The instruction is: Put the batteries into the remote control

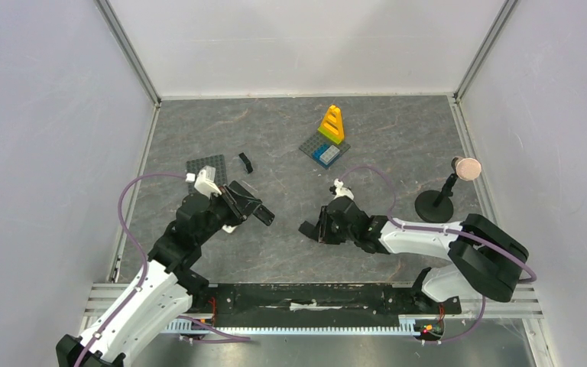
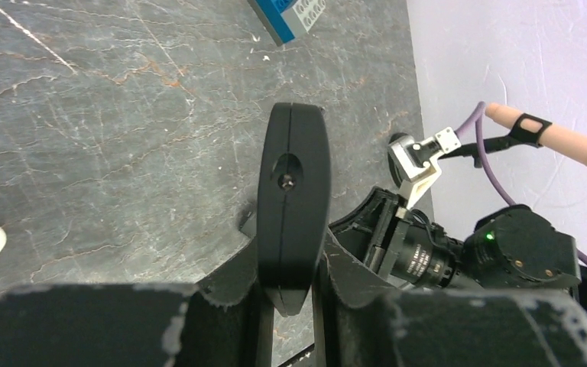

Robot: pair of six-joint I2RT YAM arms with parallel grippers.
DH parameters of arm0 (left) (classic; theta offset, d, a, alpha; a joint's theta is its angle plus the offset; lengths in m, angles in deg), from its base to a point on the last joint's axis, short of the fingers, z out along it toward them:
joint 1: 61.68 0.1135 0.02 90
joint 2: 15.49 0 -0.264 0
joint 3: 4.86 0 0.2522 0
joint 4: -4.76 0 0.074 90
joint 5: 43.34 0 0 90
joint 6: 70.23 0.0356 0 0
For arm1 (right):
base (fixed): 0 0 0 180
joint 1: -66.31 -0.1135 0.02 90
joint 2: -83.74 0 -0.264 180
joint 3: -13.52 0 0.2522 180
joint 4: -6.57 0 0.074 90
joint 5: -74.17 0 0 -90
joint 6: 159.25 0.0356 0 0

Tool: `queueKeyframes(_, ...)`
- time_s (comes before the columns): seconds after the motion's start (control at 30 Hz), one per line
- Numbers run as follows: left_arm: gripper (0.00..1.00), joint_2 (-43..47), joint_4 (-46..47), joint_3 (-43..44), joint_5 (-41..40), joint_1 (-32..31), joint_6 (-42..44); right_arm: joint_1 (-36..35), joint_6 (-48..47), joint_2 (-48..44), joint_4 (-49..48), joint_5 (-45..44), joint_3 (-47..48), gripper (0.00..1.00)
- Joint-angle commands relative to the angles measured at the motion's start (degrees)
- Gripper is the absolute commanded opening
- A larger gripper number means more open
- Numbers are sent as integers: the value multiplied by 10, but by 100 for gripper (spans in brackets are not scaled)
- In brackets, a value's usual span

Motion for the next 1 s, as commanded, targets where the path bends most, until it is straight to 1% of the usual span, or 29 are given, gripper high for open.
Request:
queueKeyframes(0.0,2,-1,53,-5,39,0,39,2,-13,13,82,-58,36,34)
queueKeyframes(0.13,2,-4,58,0,59,0,47,2,-26,4,109,-56,51,58)
queueKeyframes(0.2,2,-5,54,4,65,0,54,2,-33,-17,109,-58,48,63)
queueKeyframes(0.23,2,-5,53,6,70,0,58,2,-40,-30,109,-65,47,64)
queueKeyframes(0.33,2,-5,48,11,81,0,68,5,-83,-67,110,-81,52,64)
queueKeyframes(0.4,2,-2,43,11,78,0,70,12,-120,-80,131,-111,71,63)
queueKeyframes(0.5,2,1,36,10,72,0,70,29,-228,-75,165,-139,108,60)
queueKeyframes(0.53,2,2,35,10,73,-1,70,35,-274,-67,178,-140,126,59)
queueKeyframes(0.6,2,2,32,10,75,0,70,42,-365,-45,203,-126,156,63)
queueKeyframes(0.7,2,3,33,10,74,-1,69,51,-466,3,251,-135,198,65)
queueKeyframes(0.87,2,-7,43,11,85,-1,69,68,-575,110,323,-105,255,65)
queueKeyframes(0.97,2,-18,43,16,90,-1,72,80,-627,142,341,-87,261,63)
